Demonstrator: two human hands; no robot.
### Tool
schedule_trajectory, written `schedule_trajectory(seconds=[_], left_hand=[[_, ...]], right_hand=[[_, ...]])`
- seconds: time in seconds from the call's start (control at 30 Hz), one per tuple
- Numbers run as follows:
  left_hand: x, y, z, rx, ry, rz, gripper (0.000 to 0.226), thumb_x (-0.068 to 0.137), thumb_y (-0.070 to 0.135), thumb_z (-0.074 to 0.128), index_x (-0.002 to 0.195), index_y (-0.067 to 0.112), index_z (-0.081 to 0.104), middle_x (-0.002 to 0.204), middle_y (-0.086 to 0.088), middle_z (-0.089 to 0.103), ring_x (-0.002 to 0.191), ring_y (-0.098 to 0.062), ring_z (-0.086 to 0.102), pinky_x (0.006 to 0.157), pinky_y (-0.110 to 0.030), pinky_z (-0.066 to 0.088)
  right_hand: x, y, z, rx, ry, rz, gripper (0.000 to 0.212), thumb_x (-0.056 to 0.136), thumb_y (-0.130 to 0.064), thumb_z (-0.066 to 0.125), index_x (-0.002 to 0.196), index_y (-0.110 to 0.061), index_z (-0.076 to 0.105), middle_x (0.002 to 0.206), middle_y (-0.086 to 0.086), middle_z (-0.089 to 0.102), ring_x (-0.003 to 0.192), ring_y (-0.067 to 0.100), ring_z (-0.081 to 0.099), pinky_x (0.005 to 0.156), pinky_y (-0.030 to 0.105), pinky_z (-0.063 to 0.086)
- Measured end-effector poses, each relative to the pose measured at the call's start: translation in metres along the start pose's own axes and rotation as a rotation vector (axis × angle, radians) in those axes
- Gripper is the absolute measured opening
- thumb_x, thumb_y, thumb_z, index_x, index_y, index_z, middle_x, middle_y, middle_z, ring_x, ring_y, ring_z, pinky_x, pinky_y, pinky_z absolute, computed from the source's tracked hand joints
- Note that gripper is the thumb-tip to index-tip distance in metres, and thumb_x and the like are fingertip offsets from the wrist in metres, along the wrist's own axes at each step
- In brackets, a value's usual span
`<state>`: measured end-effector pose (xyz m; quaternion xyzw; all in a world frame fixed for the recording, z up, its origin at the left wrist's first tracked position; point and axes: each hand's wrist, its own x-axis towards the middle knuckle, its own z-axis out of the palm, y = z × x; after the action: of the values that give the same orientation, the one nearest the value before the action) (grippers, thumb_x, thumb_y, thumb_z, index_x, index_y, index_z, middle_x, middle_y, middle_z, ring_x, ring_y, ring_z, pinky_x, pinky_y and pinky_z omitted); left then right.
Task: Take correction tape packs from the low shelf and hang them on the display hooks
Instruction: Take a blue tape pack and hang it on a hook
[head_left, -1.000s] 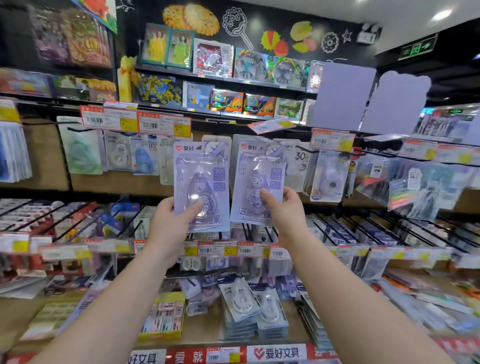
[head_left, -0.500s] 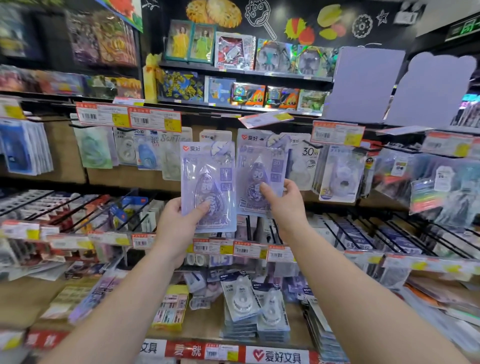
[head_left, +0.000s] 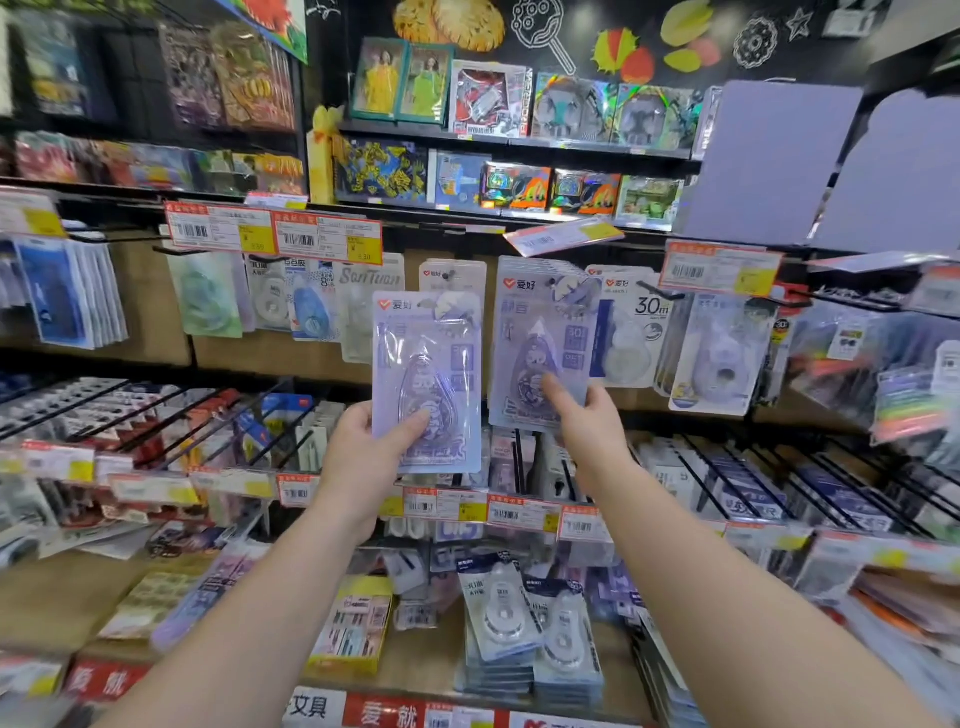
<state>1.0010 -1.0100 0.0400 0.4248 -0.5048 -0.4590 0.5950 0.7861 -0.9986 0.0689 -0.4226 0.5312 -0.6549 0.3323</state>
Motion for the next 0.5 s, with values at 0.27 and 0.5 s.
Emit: schedule_trajectory(seconds=[0.27, 0.5], left_hand=[[0.006, -0.007, 0.017, 0.001, -0.042, -0.002, 0.030, 0.088, 0.026, 0.074, 0.114, 0.016, 0.065, 0.106, 0.000, 0.073, 0.096, -0.017, 0.070, 0.078, -0.031, 0.052], [0.005, -0.008, 0.035, -0.001, -0.059, 0.024, 0.035, 0.088, 0.026, 0.074, 0.117, 0.014, 0.060, 0.108, -0.002, 0.071, 0.097, -0.017, 0.069, 0.081, -0.032, 0.053]], right_hand=[[0.002, 0.006, -0.006, -0.006, -0.010, 0.120, 0.049, 0.090, -0.050, 0.064, 0.125, -0.017, 0.053, 0.109, -0.005, 0.065, 0.090, 0.011, 0.062, 0.065, 0.023, 0.043], [0.003, 0.008, -0.014, -0.060, -0.027, 0.136, 0.042, 0.092, -0.050, 0.061, 0.119, -0.018, 0.055, 0.096, -0.008, 0.063, 0.082, 0.011, 0.061, 0.065, 0.025, 0.045]])
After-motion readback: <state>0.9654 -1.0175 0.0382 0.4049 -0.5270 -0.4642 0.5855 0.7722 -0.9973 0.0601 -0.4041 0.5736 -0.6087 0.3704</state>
